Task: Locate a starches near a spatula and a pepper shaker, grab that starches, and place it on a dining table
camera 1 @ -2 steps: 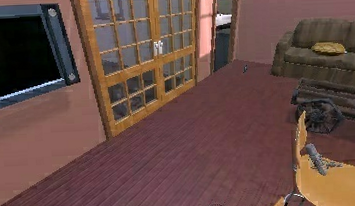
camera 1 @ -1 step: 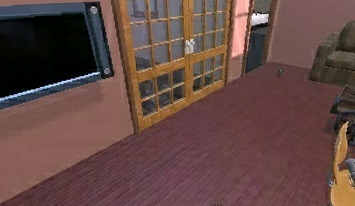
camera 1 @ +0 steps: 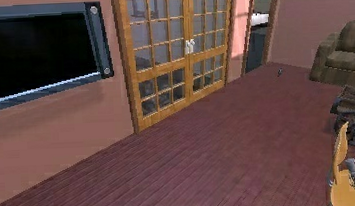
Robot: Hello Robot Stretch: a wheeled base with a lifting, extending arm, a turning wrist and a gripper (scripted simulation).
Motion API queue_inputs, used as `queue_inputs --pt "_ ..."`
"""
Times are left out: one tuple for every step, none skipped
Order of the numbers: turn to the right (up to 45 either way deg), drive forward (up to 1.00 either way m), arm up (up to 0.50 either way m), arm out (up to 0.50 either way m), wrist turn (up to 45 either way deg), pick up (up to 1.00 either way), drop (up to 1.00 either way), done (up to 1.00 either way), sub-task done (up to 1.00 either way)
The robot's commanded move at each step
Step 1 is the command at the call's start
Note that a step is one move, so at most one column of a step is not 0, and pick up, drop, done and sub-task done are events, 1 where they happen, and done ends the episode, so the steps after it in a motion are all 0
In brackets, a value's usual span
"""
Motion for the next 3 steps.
queue_inputs --pt "0.0 0.0 0.0 0.0 45.0 0.0 0.0 0.0 0.0" --pt "0.0 0.0 0.0 0.0 45.0 0.0 0.0 0.0 0.0" --pt "0.0 0.0 0.0 0.0 45.0 0.0 0.0 0.0 0.0"
